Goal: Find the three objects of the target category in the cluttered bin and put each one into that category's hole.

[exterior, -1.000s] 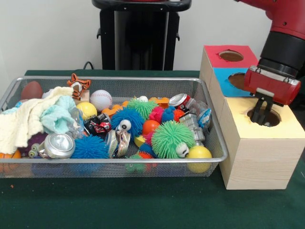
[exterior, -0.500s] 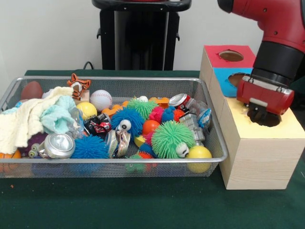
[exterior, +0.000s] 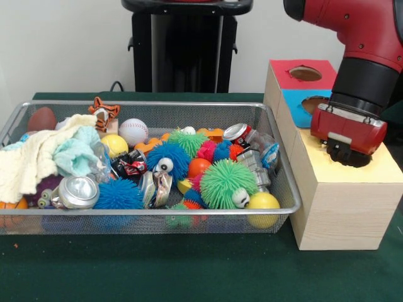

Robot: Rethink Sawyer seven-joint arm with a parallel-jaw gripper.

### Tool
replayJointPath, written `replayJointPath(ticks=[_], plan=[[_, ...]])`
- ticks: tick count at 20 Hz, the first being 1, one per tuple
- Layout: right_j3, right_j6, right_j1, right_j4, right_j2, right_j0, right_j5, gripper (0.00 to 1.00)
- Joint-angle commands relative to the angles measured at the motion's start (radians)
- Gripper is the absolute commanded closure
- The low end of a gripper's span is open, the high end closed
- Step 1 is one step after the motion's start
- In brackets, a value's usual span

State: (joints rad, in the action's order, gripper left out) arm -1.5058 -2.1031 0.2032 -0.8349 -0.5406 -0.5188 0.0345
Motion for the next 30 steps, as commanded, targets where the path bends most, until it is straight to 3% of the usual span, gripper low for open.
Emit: replayJointPath(ticks=[1,5,16,30], plan=[[-0.039,-0.175,-0.002,0.028,0.117,0.004,0.136,1.00],[-0.041,-0.187,0.046,0.036,0.061,-0.020,0.244,1.00],[-0.040,-0.166,0.184,0.087,-0.057,-0.024,0.407,1.00],[0.007,-0.084,0.349,0.268,-0.177,0.018,0.618,1.00]])
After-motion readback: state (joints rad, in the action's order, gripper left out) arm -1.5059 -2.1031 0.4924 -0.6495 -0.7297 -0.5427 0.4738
